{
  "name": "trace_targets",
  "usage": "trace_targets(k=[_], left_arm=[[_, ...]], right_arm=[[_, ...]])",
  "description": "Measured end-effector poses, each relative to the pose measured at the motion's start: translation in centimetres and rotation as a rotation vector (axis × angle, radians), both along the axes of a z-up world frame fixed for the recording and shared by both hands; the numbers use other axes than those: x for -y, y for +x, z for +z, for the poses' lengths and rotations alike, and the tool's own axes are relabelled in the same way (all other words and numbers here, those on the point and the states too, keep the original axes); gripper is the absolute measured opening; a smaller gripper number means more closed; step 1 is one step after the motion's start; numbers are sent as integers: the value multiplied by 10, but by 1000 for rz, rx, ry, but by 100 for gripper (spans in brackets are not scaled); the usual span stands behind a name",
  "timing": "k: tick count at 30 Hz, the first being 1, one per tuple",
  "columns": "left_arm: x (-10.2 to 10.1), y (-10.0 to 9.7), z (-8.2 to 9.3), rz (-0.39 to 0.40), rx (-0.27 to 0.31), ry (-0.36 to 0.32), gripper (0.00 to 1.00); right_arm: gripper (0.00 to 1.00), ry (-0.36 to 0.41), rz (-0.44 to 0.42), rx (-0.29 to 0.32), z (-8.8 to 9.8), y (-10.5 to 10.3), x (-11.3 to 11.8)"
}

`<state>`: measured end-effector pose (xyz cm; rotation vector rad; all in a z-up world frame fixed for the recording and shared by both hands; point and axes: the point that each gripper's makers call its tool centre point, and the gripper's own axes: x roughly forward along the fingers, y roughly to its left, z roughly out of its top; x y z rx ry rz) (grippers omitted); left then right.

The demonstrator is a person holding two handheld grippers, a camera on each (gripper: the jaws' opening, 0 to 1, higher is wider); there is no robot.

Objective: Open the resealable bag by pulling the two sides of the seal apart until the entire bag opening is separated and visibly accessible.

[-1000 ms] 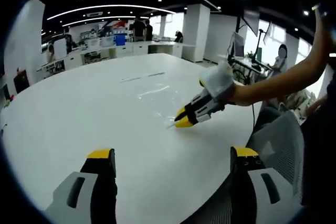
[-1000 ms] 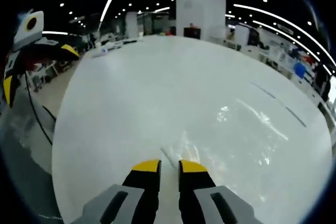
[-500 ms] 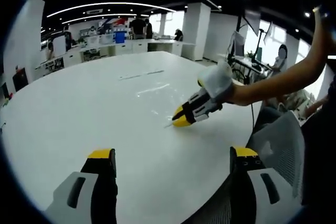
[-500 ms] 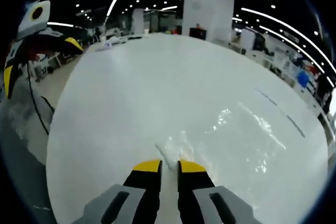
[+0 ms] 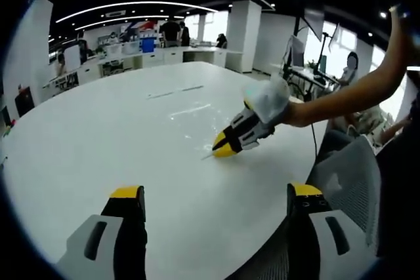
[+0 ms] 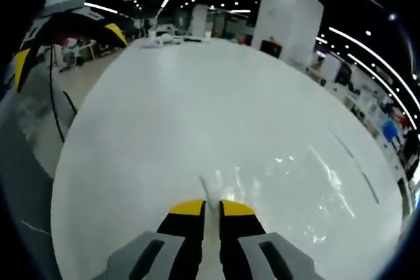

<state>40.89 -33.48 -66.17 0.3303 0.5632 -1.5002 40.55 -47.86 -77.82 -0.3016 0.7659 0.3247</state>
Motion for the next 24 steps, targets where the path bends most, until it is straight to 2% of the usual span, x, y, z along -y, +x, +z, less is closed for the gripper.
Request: trace_targets(k=[7, 10, 16, 20, 24], left_arm=[[0, -1, -1, 1, 6, 6, 87], [1, -3, 0, -1, 9, 4, 87], [2, -6, 0, -9, 15, 7, 87], [3, -7, 2, -10, 20, 2, 87], [1, -7, 1, -18, 39, 15, 86]], right_arm=[[1, 3, 3, 3, 1, 1, 1], [0, -37, 33, -4, 3, -2, 1], [0, -13, 41, -7, 4, -4, -2], [0, 41, 10, 7, 10, -3, -3], [0, 60, 7, 7, 14, -7, -5]])
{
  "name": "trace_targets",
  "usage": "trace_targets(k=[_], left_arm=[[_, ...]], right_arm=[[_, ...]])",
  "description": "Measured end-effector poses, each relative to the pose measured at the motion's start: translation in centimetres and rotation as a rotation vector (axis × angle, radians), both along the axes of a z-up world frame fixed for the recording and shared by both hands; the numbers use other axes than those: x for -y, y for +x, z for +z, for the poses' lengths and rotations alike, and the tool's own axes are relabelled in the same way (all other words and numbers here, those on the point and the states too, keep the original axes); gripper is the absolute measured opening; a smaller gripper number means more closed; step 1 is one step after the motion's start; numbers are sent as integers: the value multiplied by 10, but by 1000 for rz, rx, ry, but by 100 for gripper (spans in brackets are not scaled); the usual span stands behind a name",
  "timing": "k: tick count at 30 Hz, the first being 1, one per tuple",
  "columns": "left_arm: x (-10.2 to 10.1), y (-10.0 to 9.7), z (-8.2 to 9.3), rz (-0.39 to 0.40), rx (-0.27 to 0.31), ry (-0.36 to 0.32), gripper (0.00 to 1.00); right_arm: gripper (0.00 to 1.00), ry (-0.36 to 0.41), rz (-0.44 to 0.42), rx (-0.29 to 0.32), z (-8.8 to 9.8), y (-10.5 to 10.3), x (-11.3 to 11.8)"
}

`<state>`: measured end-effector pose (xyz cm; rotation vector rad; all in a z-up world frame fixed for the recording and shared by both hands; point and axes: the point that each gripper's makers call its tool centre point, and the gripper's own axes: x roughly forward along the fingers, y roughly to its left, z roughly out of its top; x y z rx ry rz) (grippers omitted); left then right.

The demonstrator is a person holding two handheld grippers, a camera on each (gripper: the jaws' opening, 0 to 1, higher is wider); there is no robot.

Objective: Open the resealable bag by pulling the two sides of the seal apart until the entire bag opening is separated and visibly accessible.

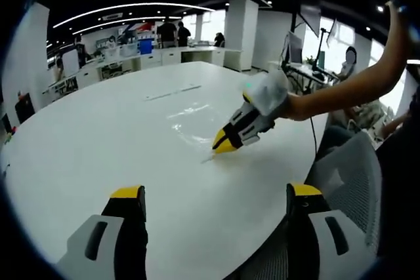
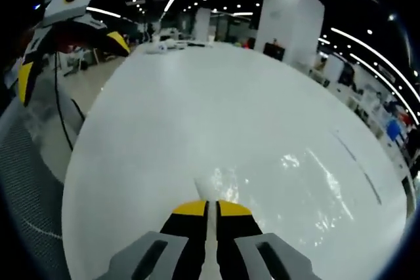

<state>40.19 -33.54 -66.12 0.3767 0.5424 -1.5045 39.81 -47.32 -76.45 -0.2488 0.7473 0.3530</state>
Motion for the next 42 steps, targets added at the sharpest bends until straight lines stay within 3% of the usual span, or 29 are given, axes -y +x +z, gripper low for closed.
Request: trace_targets(k=[6, 10, 17, 26, 42], left_arm=[[-1, -1, -5, -2, 12, 13, 85], [0, -1, -10, -15, 68, 40, 83], [4, -6, -16, -50, 108, 60, 80], [9, -17, -22, -144, 211, 112, 74], [19, -36, -31, -243, 258, 112, 62]], right_arm=[[0, 22, -3, -17, 3, -10, -6], [0, 25, 19, -26, 6, -17, -14], [0, 32, 61, -28, 13, -29, -30], [0, 11, 106, -33, 19, -48, -48], [0, 10, 159, -52, 26, -74, -69]])
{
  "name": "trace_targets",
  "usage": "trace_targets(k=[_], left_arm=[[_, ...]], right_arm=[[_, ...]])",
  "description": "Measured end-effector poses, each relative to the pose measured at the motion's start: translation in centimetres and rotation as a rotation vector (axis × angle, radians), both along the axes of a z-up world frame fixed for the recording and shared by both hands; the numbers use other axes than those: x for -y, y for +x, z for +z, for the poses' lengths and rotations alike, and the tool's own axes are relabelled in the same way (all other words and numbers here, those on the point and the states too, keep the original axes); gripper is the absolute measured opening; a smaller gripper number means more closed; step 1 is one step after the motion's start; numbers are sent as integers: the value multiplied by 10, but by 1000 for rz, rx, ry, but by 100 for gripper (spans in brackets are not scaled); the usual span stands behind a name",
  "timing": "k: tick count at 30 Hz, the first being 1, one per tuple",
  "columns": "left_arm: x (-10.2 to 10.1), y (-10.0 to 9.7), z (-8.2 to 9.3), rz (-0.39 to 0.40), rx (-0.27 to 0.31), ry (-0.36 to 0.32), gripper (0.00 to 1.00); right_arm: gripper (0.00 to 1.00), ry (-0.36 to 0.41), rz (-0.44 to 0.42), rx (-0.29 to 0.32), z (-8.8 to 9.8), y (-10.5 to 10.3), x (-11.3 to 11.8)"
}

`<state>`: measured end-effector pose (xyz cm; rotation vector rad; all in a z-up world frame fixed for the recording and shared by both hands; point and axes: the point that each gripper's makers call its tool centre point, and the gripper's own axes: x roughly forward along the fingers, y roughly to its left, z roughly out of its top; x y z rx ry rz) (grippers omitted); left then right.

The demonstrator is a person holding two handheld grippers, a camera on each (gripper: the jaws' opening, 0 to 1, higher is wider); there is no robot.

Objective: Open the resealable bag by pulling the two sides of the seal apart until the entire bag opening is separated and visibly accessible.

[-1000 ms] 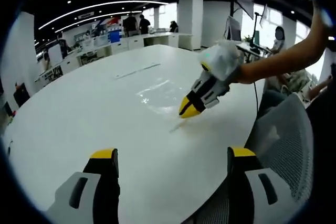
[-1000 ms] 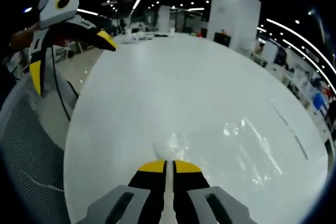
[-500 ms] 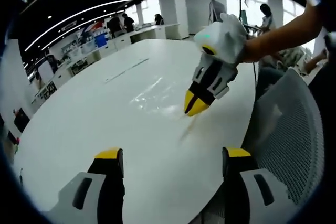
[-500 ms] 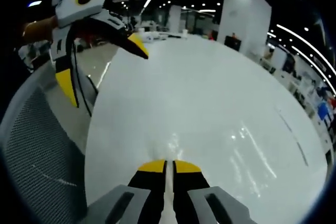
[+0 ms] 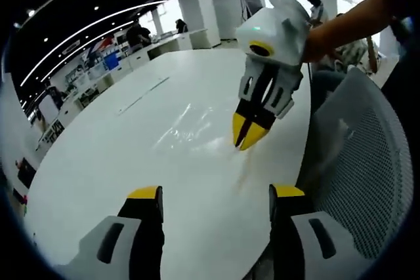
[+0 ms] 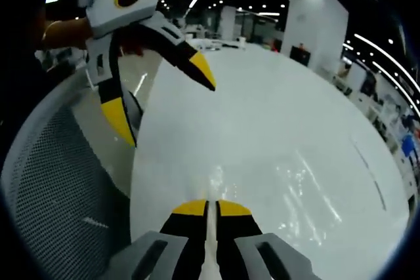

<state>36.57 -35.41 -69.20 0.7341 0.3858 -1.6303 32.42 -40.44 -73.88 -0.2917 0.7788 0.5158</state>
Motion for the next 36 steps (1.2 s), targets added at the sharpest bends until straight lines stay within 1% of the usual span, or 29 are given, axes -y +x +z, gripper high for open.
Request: trace_targets(k=[6, 8, 14, 17, 21, 23, 25, 27, 29, 31, 36], left_arm=[[3, -5, -6, -20, 6, 12, 56], [4, -6, -9, -25, 9, 29, 55], [13, -13, -11, -40, 11, 28, 52], [17, -19, -12, -65, 17, 34, 50], [20, -26, -13, -97, 24, 37, 47], [21, -29, -16, -120, 42, 49, 46], [22, -32, -19, -136, 45, 63, 44], [24, -34, -20, -148, 43, 62, 42], [26, -37, -21, -175, 55, 71, 38], [27, -39, -21, -200, 71, 74, 35], [30, -45, -23, -246, 102, 87, 31]], right_arm=[[0, 10, 16, 0, 4, -7, -9], [0, 5, 24, -4, 4, -9, -10], [0, 12, 38, -10, 6, -16, -17], [0, 21, 43, -15, 7, -19, -21], [0, 41, 29, -15, 8, -20, -21], [0, 50, 24, -13, 10, -21, -22], [0, 55, 23, -12, 11, -22, -22], [0, 86, 10, -11, 14, -22, -24], [0, 103, -1, -3, 17, -20, -24], [0, 103, -3, -2, 18, -20, -24], [0, 97, 8, -8, 17, -22, -25]])
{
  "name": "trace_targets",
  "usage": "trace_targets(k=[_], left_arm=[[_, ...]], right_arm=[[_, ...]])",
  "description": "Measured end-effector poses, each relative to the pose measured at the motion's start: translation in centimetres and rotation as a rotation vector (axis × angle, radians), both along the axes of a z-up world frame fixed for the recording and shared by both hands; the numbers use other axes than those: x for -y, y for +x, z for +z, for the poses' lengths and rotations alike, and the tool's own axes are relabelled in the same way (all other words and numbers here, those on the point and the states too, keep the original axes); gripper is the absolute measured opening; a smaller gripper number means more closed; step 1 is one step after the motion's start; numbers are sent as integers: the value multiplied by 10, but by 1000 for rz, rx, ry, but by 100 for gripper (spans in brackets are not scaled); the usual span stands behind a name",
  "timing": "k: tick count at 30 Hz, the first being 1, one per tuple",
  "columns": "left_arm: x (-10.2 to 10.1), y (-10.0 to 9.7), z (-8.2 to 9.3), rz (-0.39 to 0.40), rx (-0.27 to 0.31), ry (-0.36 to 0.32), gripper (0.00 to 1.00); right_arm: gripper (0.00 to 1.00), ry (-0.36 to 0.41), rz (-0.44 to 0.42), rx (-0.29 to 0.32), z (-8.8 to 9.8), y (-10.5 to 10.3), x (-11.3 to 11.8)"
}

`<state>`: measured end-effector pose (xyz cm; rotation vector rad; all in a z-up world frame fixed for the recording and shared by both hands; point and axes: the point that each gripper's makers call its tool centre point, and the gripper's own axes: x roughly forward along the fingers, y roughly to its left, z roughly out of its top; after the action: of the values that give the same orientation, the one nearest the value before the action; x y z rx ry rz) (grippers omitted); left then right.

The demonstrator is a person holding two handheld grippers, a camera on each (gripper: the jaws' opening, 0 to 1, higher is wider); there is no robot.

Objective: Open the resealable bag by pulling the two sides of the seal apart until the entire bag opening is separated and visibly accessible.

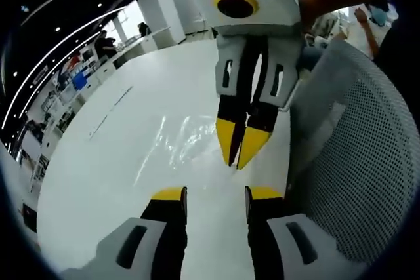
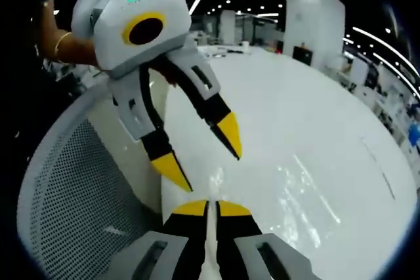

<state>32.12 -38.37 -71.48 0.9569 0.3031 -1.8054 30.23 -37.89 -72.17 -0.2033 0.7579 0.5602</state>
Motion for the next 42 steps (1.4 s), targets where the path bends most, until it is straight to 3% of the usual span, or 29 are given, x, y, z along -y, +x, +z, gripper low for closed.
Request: trace_targets(k=[4, 9, 11, 12, 15, 26, 42], left_arm=[[-2, -1, -4, -28, 27, 26, 27], [-3, -10, -4, -88, 14, 37, 21], [-3, -12, -4, -112, 37, 40, 20], [-4, -11, -6, -146, 79, 52, 19], [-4, -12, -6, -160, 96, 50, 12], [-7, -21, -9, -258, 98, 68, 6], [-12, -26, -12, -304, 73, 39, 0]], right_arm=[[0, 11, 12, -7, 2, -3, -5], [0, 6, 33, -13, 3, -5, -9], [0, 10, 35, -14, 3, -6, -10], [0, 10, 37, -13, 3, -6, -10], [0, 9, 41, -17, 3, -7, -11], [0, 3, 28, -20, 0, -11, -13], [2, -11, 9, 31, 3, -10, -18]])
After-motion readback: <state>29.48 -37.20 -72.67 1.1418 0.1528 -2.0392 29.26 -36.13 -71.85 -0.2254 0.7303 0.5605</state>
